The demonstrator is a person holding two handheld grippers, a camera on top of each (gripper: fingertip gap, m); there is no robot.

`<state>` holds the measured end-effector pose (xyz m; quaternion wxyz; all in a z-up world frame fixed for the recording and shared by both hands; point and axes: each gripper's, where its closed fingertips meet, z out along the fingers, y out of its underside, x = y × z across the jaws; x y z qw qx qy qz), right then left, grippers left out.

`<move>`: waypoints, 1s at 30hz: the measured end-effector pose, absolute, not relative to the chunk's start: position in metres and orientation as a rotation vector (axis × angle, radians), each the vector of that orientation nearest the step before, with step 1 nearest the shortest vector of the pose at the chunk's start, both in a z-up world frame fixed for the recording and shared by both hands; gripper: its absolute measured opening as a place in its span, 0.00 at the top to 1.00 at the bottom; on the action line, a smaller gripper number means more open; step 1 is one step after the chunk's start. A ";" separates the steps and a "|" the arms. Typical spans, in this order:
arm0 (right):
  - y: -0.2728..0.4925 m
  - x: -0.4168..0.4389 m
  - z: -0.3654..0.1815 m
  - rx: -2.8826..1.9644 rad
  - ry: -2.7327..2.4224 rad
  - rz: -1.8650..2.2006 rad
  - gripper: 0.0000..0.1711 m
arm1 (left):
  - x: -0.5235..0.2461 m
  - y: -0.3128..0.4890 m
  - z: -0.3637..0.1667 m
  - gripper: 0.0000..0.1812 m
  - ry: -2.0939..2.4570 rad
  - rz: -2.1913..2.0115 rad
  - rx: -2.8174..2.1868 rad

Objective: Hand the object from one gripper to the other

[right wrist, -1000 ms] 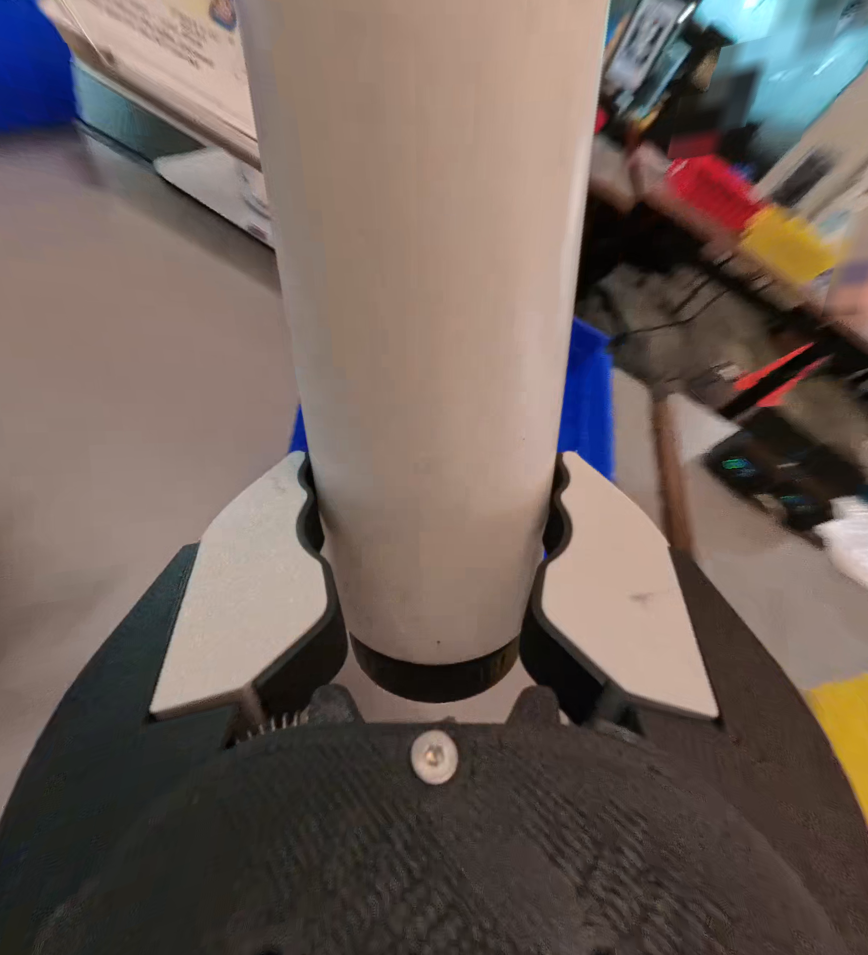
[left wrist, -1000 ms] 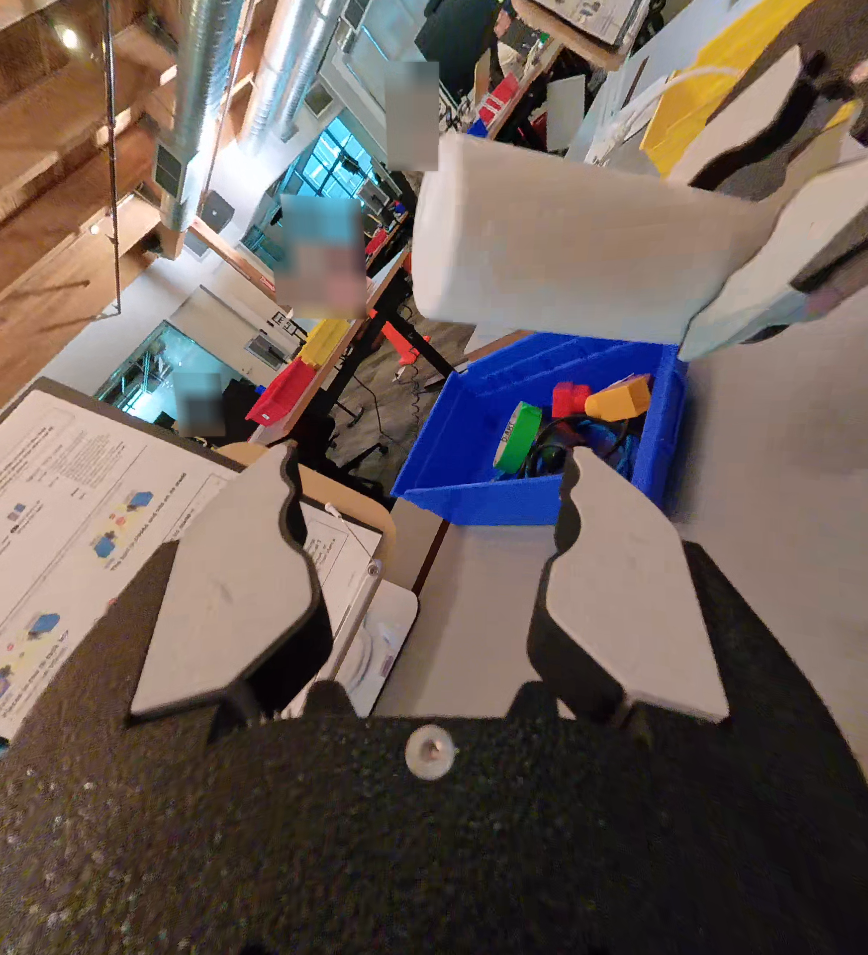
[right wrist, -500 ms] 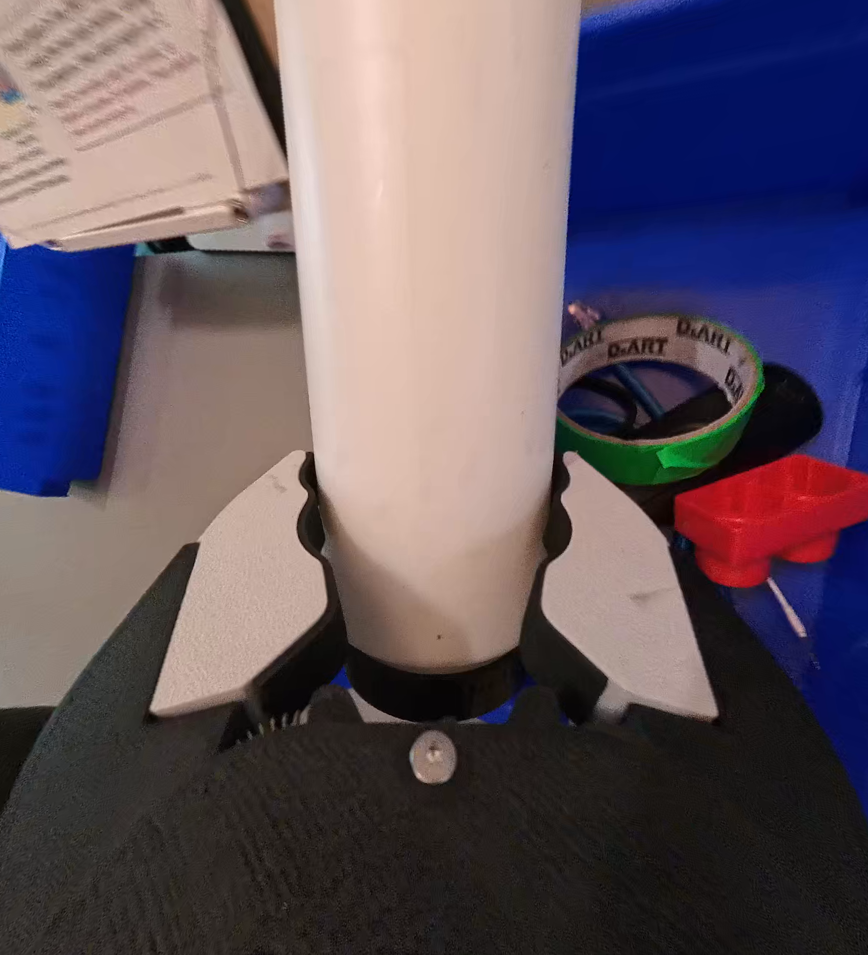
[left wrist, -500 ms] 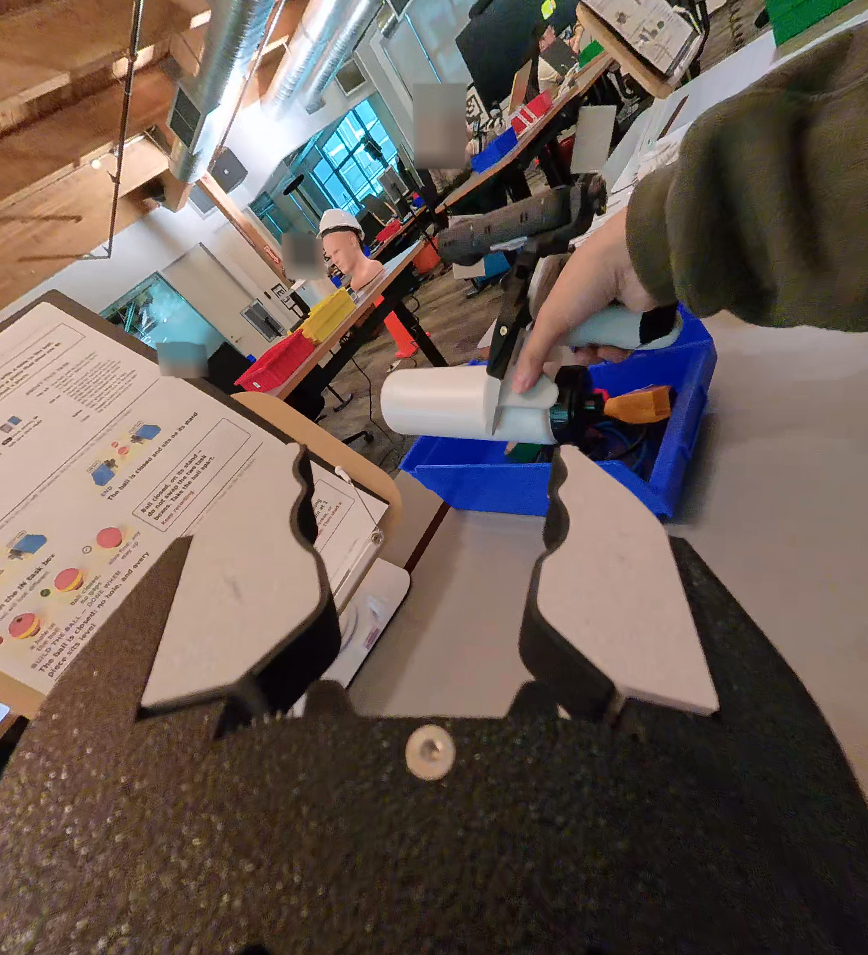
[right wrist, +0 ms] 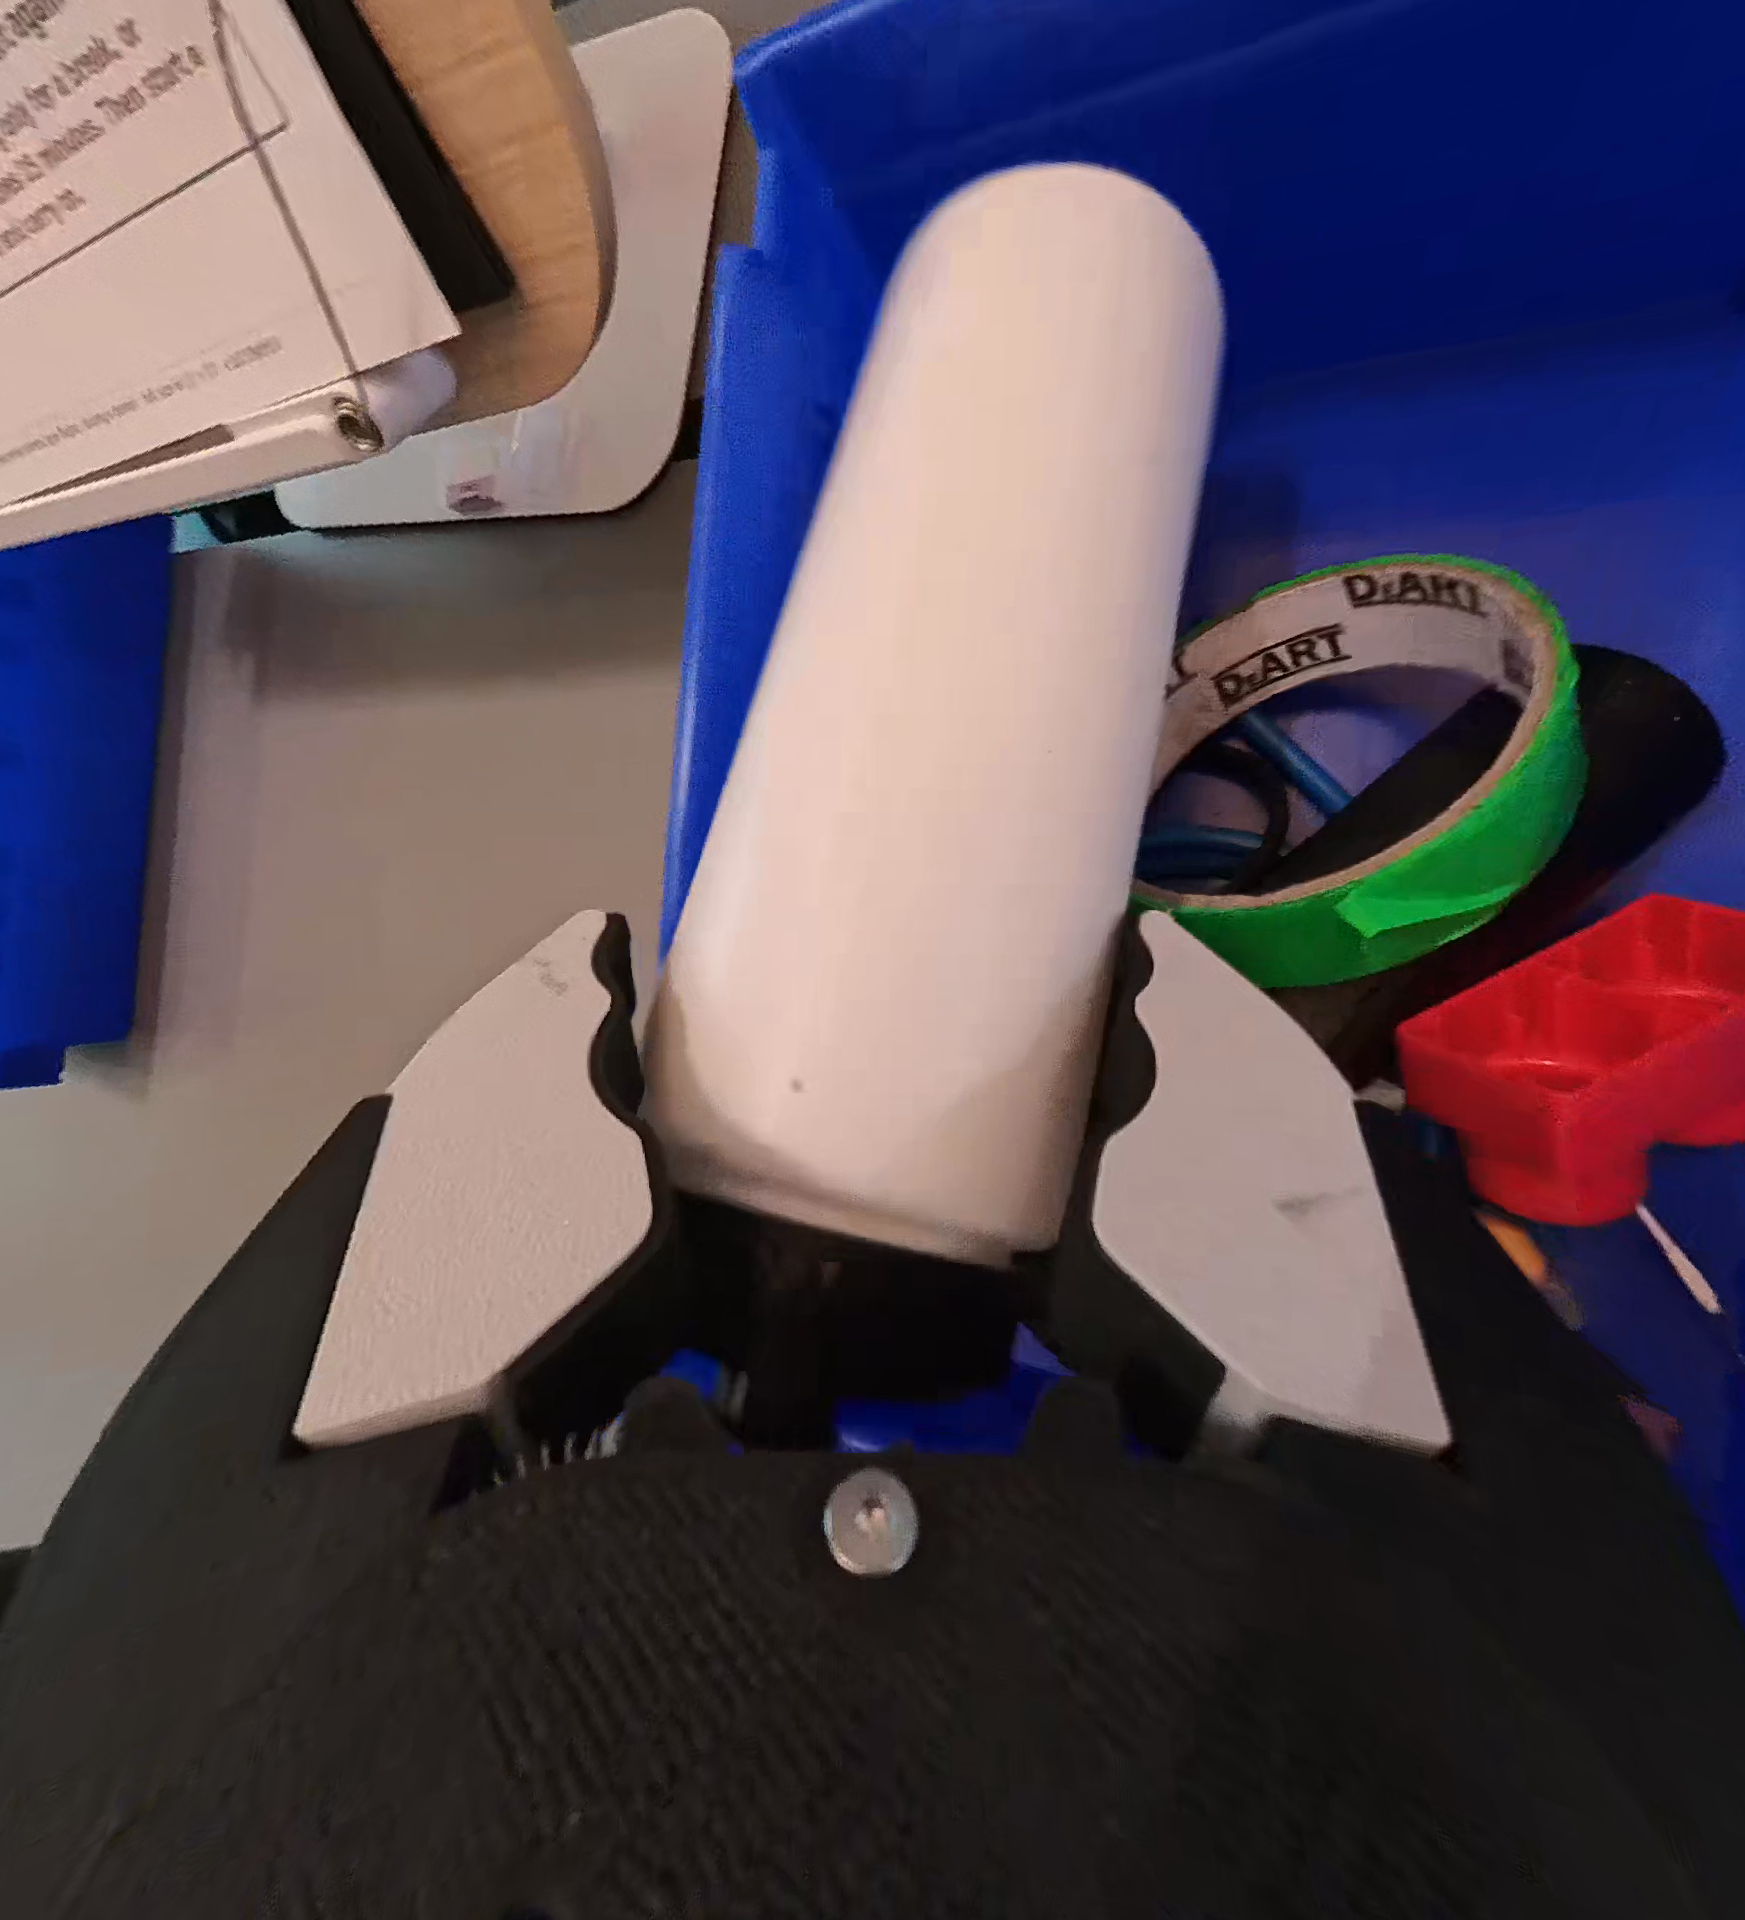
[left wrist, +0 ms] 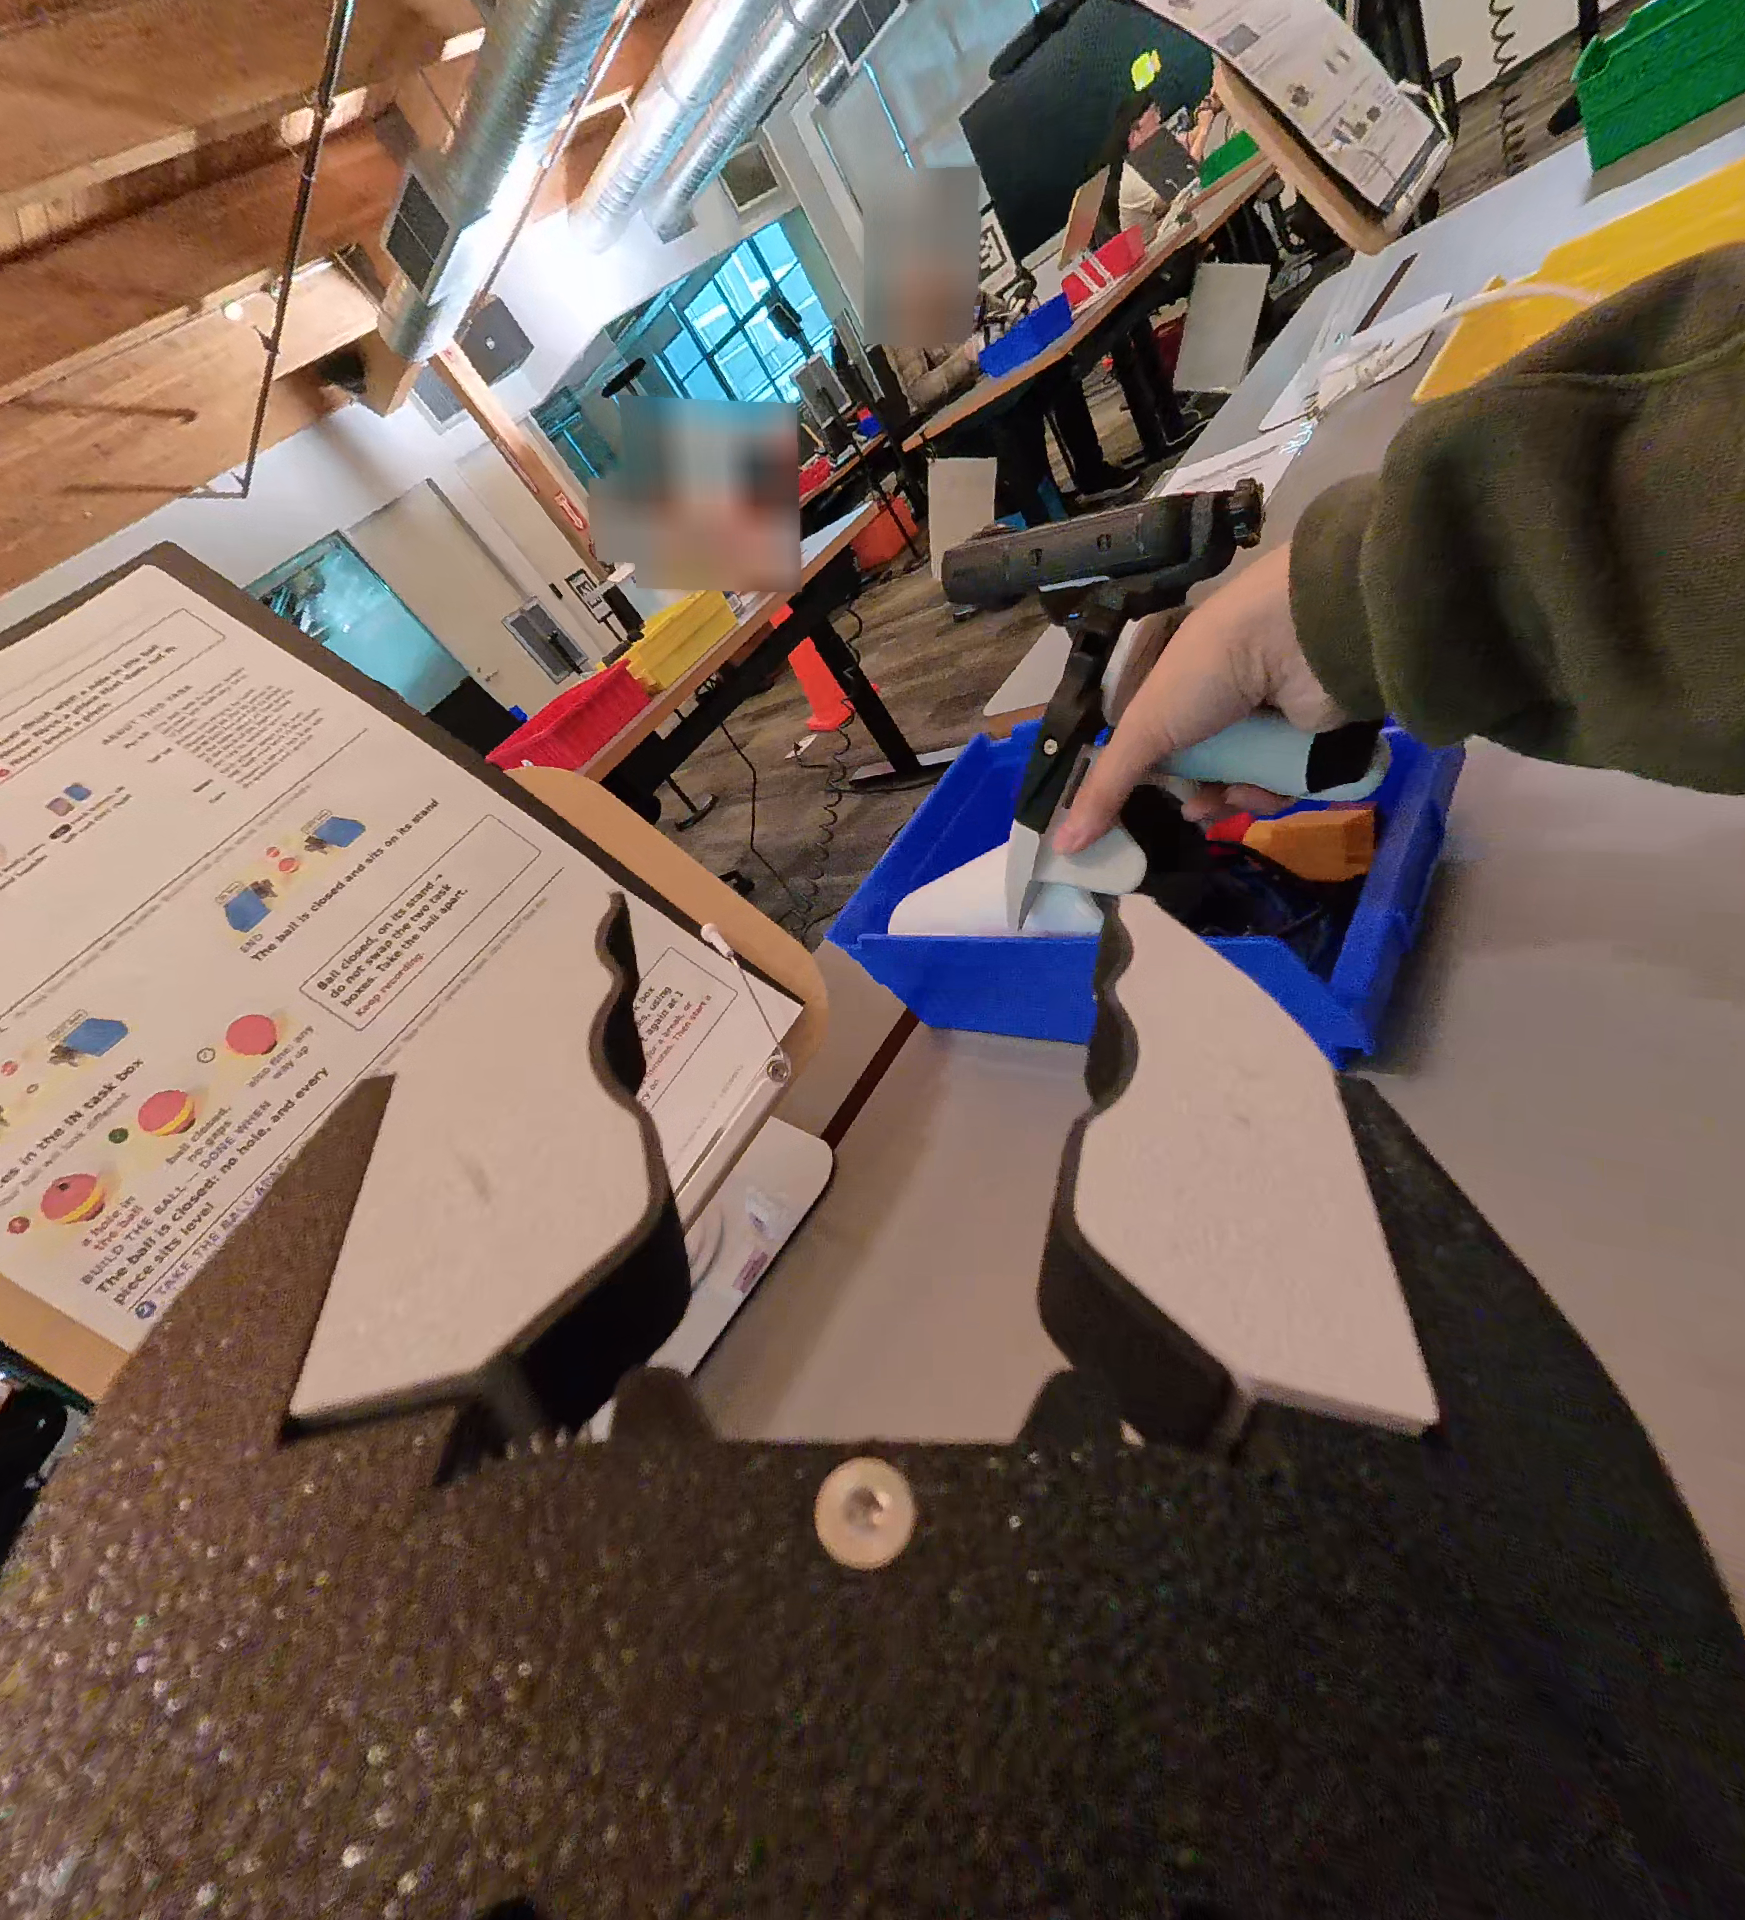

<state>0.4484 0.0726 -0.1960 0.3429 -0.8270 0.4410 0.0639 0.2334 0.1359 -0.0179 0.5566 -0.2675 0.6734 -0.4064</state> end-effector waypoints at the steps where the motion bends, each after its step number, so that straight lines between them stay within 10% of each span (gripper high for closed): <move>1: 0.073 0.447 -0.194 -2.146 1.129 0.167 0.47 | 0.234 0.135 -0.019 0.54 1.594 -0.968 -0.633; 14: 0.067 0.382 -0.091 -1.931 0.688 0.045 0.40 | 0.243 0.140 -0.033 0.54 1.642 -0.890 -0.692; 30: -0.023 0.290 -0.124 -1.708 0.607 -0.156 0.40 | 0.255 0.146 -0.056 0.56 1.693 -0.856 -0.828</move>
